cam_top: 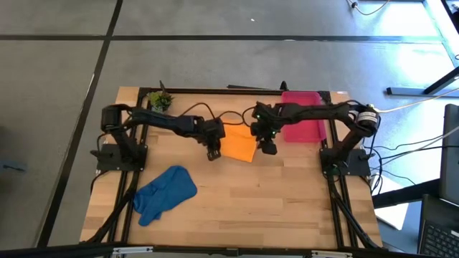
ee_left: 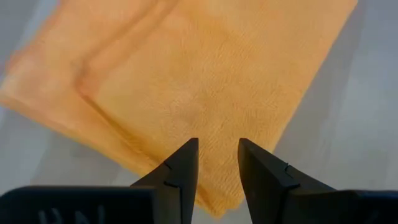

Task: Roll microfiber towels into tight, uniform cylinder then place into a basket
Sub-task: Roll the orange microfiber towel

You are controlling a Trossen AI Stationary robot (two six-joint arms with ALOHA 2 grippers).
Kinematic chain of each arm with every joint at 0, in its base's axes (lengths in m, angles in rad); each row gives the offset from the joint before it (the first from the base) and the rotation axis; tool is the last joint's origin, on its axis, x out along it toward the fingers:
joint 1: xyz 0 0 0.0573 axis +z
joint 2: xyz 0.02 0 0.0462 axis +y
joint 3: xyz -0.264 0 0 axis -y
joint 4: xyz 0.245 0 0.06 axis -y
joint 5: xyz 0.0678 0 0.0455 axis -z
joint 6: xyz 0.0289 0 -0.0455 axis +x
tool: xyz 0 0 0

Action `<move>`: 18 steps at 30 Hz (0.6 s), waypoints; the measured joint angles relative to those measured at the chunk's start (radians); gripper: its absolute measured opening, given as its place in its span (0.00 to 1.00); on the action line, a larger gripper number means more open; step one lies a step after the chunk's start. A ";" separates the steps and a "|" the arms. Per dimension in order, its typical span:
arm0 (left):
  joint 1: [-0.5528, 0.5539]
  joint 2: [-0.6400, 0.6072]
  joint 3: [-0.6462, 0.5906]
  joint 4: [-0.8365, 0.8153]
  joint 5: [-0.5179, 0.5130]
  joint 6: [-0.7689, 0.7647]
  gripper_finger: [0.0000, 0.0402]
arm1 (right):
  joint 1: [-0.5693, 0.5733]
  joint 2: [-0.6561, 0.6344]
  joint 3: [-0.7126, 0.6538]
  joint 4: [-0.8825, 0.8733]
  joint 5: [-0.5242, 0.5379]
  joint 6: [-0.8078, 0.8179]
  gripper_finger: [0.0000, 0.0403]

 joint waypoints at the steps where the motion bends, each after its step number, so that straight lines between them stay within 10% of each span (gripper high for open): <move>1: 0.002 -0.011 0.000 0.002 0.000 0.012 0.26 | 0.014 -0.007 0.000 0.008 0.022 0.009 0.47; 18: -0.013 -0.052 0.002 -0.049 -0.041 0.111 0.26 | 0.170 -0.020 0.005 0.062 0.119 0.158 0.47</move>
